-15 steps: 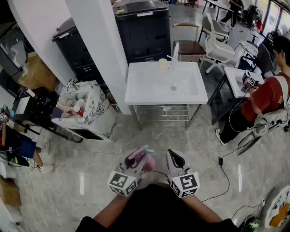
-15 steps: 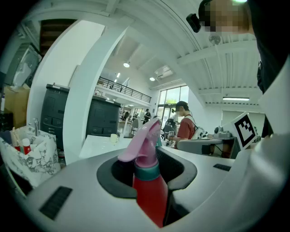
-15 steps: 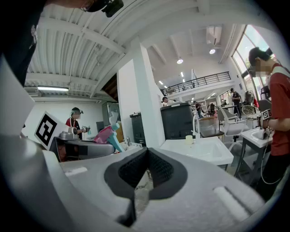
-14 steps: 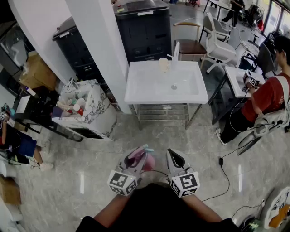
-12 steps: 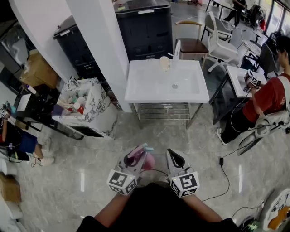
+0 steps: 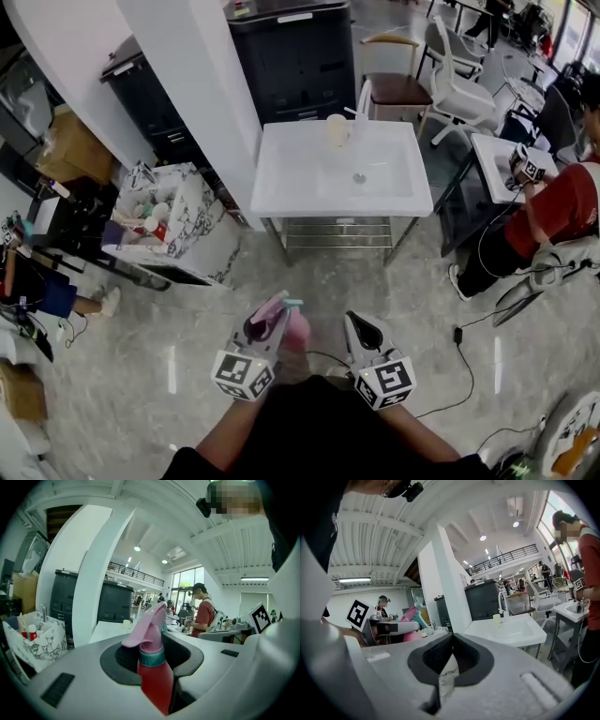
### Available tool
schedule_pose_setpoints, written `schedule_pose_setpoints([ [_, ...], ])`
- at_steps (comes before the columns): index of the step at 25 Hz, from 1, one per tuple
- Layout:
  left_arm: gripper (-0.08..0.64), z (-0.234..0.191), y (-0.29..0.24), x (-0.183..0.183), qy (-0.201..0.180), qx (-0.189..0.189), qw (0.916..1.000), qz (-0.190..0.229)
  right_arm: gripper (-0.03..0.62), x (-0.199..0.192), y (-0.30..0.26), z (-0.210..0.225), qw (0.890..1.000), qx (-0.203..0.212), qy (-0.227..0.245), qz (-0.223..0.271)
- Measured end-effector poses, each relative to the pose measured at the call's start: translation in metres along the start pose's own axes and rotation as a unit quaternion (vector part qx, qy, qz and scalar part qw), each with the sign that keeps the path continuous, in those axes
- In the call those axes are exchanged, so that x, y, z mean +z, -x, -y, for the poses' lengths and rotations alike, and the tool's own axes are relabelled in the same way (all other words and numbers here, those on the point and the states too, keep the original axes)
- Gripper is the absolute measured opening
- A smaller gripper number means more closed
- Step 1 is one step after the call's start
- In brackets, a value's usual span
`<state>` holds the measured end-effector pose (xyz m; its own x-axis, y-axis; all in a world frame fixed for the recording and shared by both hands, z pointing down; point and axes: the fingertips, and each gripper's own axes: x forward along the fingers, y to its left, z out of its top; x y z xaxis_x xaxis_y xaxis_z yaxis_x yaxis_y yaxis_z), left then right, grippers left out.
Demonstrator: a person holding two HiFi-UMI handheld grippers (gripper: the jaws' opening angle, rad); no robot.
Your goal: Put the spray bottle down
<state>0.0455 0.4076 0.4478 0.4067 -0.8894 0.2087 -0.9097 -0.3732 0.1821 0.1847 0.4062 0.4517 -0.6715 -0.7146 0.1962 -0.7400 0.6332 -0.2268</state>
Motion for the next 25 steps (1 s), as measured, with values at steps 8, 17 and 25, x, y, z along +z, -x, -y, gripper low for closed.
schedule_pose_setpoints([
  [8,0.14,-0.06,-0.071,0.019,0.011,-0.021,0.9997,0.002,-0.002,0.015,-0.069,0.035,1.0,-0.025,0.007,-0.015],
  [17,0.14,-0.175,-0.145,0.051,0.013,-0.042,0.999,0.004,-0.002,0.05,-0.205,0.051,0.998,-0.048,0.021,-0.035],
  [25,0.14,-0.256,-0.204,0.086,0.001,-0.07,0.9973,0.02,-0.002,0.09,-0.308,0.081,0.995,-0.089,0.026,-0.031],
])
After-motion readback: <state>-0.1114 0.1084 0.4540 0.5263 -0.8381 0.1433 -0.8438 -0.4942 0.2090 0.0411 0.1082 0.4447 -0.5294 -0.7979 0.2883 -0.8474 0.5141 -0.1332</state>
